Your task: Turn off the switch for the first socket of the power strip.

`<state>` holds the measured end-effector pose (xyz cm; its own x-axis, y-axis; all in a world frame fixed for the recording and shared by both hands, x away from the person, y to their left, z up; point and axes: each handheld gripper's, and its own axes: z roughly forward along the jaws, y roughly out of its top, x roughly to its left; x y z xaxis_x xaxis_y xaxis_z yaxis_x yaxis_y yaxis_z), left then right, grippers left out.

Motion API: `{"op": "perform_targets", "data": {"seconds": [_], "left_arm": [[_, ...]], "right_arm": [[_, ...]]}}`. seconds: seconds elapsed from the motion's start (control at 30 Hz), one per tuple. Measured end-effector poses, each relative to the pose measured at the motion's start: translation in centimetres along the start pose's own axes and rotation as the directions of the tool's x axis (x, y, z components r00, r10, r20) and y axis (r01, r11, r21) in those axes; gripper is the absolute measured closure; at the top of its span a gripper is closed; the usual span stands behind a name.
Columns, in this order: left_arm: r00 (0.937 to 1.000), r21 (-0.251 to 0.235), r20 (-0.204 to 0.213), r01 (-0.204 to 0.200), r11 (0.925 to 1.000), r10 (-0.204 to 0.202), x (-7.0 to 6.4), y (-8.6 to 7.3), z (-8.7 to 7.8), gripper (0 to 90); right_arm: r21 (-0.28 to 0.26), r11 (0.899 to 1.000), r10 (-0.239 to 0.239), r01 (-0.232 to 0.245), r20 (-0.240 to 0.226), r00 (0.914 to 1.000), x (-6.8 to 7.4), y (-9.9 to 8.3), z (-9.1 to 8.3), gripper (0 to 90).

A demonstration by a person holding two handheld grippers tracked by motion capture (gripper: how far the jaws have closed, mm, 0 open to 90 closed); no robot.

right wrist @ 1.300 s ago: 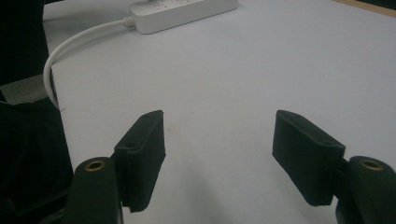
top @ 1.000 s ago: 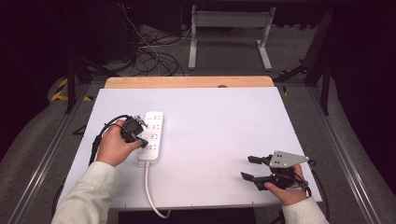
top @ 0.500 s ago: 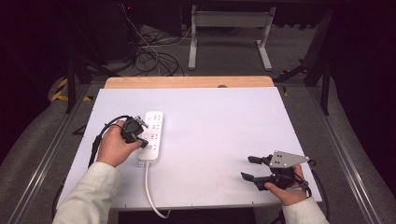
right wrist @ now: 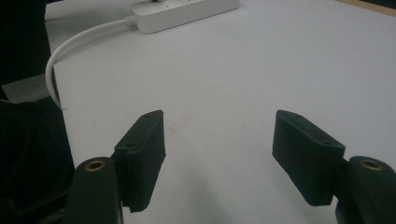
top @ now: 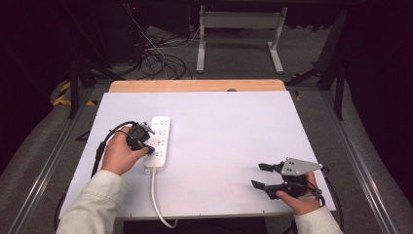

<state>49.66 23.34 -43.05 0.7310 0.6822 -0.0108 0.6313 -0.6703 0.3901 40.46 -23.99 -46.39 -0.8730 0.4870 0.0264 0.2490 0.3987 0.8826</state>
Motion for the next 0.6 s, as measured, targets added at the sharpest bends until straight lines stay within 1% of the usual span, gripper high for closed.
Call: {"op": "perform_targets", "data": {"seconds": [0.07,0.13,0.17,0.23,0.3,0.43,0.57,0.6], "left_arm": [[1.0,-0.003,0.004,0.001,1.0,-0.001,0.05,-0.07,0.0,90.0],[1.0,-0.007,0.003,-0.006,1.0,0.006,0.0,-0.09,0.02,90.0],[0.9999,-0.007,-0.006,-0.011,0.9999,0.011,-0.09,-0.1,0.01,90.0],[0.9998,-0.004,-0.01,-0.019,0.9998,0.019,-0.14,-0.07,0.0,90.0],[0.9998,-0.001,-0.011,-0.019,0.9998,0.019,-0.24,-0.04,0.01,90.0],[0.9999,-0.004,-0.008,-0.011,0.9999,0.011,-0.21,-0.09,0.02,90.0],[0.9999,-0.009,-0.015,-0.008,0.9999,0.008,-0.14,-0.17,-0.02,90.0],[1.0,-0.011,-0.003,0.003,0.9999,-0.003,-0.13,-0.21,0.01,90.0]], "right_arm": [[0.001,1.0,0.0,0.0,0.0,1.0,0.0,0.0,0.0,34.8],[0.001,1.0,0.0,0.0,0.0,1.0,0.0,-0.01,0.01,34.8],[0.001,1.0,0.001,-0.001,0.0,1.0,0.01,-0.01,0.02,34.8],[0.004,1.0,0.0,0.0,0.001,1.0,0.02,0.0,0.02,34.8],[0.002,1.0,-0.002,0.002,0.001,1.0,0.01,0.0,0.0,34.7],[0.003,1.0,0.0,0.0,0.0,1.0,0.06,-0.01,0.03,34.7],[0.005,1.0,-0.001,0.001,0.0,1.0,0.07,-0.01,0.04,34.7],[0.006,1.0,-0.001,0.001,0.0,1.0,0.07,-0.01,0.04,34.7]]}}
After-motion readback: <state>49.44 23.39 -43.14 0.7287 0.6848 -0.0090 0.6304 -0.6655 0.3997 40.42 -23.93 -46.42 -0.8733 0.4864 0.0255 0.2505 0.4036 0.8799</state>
